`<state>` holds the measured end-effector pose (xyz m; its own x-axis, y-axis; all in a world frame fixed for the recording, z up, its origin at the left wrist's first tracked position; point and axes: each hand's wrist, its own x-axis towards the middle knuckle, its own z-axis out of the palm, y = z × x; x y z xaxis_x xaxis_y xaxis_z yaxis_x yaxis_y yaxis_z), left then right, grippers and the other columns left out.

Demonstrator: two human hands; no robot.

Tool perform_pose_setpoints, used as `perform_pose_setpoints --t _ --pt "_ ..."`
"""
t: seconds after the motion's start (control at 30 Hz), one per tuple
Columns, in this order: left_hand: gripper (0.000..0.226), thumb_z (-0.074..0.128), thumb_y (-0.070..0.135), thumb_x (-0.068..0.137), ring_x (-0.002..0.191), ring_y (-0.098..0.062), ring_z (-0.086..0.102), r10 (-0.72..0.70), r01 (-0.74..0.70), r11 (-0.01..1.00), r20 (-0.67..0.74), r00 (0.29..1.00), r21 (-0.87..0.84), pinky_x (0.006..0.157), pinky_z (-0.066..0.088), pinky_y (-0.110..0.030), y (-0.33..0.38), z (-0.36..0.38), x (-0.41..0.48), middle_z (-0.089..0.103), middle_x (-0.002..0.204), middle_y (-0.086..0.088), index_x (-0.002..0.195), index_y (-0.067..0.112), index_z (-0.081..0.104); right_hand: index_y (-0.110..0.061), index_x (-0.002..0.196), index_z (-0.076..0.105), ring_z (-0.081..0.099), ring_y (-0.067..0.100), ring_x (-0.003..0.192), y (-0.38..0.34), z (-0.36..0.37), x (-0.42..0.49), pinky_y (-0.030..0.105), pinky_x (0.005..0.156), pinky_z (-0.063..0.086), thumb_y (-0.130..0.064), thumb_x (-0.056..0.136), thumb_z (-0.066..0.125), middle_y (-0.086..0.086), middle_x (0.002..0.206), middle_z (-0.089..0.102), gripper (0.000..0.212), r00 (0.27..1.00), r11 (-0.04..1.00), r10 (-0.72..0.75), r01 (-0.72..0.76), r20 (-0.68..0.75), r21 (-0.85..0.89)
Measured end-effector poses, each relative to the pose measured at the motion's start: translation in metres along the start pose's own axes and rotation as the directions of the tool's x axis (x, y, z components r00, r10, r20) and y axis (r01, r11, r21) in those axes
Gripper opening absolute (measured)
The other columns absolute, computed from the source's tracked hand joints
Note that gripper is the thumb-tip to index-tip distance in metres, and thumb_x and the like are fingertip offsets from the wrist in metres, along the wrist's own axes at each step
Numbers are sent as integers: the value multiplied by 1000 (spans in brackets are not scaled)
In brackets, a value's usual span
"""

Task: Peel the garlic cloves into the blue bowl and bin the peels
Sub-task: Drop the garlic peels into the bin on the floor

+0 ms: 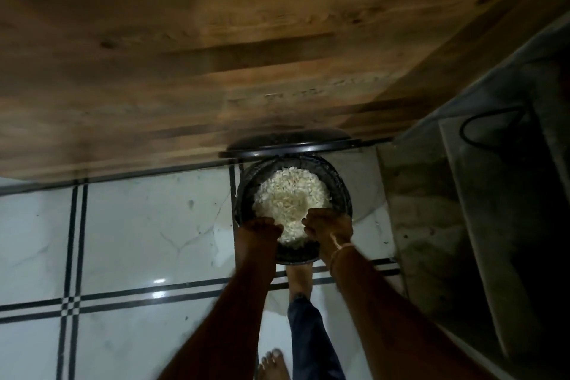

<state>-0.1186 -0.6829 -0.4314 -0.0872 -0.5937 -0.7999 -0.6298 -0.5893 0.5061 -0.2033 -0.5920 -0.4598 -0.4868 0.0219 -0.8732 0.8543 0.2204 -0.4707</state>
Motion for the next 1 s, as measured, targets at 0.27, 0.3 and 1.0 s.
perform_pose_setpoints --t 0.27,0.3,1.0 --pt "10 66 3 97 79 -17 69 7 -8 1000 -16 1000 -13 67 59 -22 17 12 0 76 99 -8 100 9 74 -1 90 77 66 26 80 -8 8 0 13 56 52 17 94 56 24 99 75 28 995 991 -96 97 18 -97" --pt "18 62 2 99 96 -24 69 -8 8 1000 -11 1000 -2 83 60 -30 18 14 2 73 115 -10 110 11 73 3 105 76 64 32 91 -10 8 -2 15 59 54 19 95 52 28 115 72 31 995 994 -86 89 49 -66" --pt "59 54 37 106 149 -24 37 308 -503 762 455 836 408 115 30 -26 87 -81 -275 36 164 -5 160 24 33 -17 139 62 67 14 116 -86 -105 -303 14 76 56 -52 103 47 5 137 66 53 903 953 -304 293 304 83"
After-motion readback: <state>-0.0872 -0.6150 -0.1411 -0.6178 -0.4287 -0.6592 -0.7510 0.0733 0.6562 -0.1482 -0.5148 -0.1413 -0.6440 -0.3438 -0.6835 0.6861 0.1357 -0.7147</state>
